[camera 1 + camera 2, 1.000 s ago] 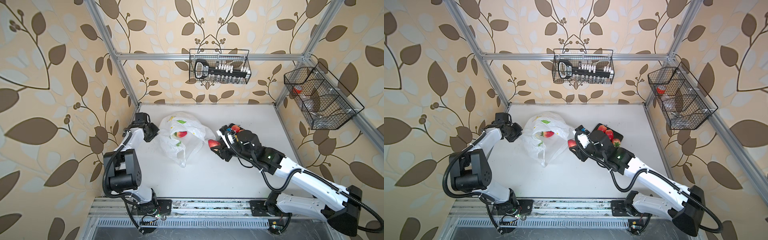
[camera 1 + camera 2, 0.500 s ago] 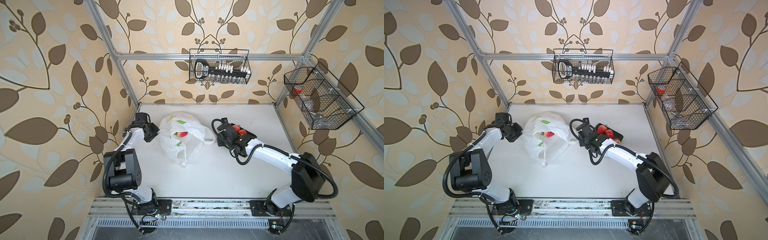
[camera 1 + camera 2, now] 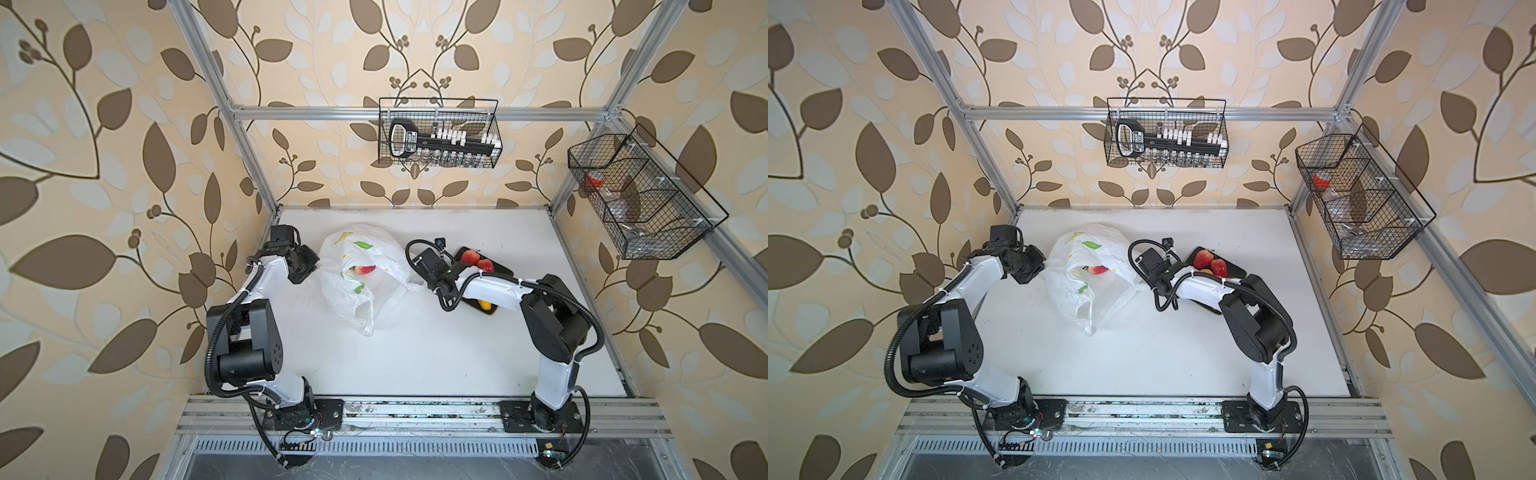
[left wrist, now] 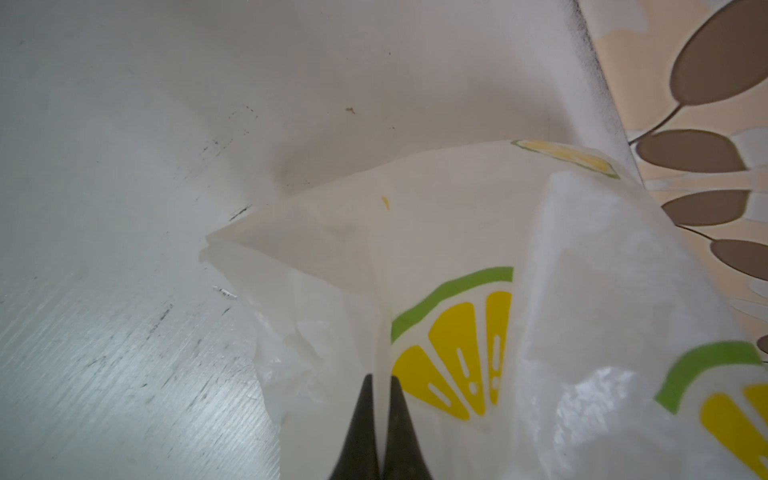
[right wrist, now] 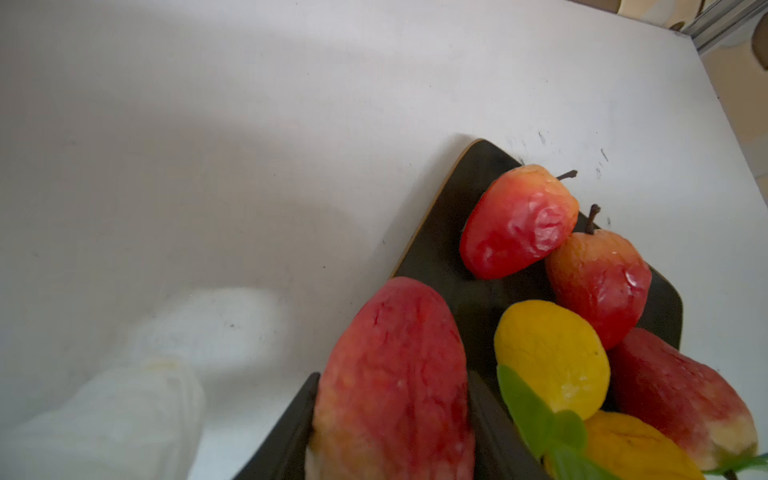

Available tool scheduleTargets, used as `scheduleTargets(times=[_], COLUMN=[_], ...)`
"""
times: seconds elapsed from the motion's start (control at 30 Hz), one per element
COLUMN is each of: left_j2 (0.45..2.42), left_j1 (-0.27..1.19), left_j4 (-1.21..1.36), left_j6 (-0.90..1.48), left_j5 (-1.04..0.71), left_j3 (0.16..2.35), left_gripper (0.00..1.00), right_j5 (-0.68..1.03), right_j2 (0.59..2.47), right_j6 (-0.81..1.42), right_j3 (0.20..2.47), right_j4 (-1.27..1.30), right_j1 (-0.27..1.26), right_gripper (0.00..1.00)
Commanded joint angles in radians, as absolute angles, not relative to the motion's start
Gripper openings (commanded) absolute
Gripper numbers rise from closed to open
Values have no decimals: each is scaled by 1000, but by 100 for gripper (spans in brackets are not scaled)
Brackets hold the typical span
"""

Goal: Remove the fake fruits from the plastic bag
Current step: 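Lower the strawberry onto the black mat and open the right gripper, then move the right gripper back into the bag above the last strawberry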

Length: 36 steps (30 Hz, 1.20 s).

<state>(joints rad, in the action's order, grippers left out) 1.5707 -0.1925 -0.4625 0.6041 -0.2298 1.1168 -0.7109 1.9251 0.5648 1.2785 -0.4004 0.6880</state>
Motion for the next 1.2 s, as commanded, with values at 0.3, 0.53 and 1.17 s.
scheduleTargets(times=[0.3, 0.53, 1.17], left_j2=[1535, 1536, 1557], left_j1=[-197, -197, -198], left_j4=[-484, -483, -476], left_j6=[565, 563, 566], left_j5=[-228, -231, -277], left_j3=[1120, 1120, 1126], left_gripper=[0, 0, 0], right_j5=[-768, -736, -12], right_j2=[1976, 1888, 1286], right_j6=[629, 620, 133], right_j3=[1301, 1312, 800], right_j4=[-457, -450, 298], right_j1=[663, 663, 835], right_gripper=[66, 78, 60])
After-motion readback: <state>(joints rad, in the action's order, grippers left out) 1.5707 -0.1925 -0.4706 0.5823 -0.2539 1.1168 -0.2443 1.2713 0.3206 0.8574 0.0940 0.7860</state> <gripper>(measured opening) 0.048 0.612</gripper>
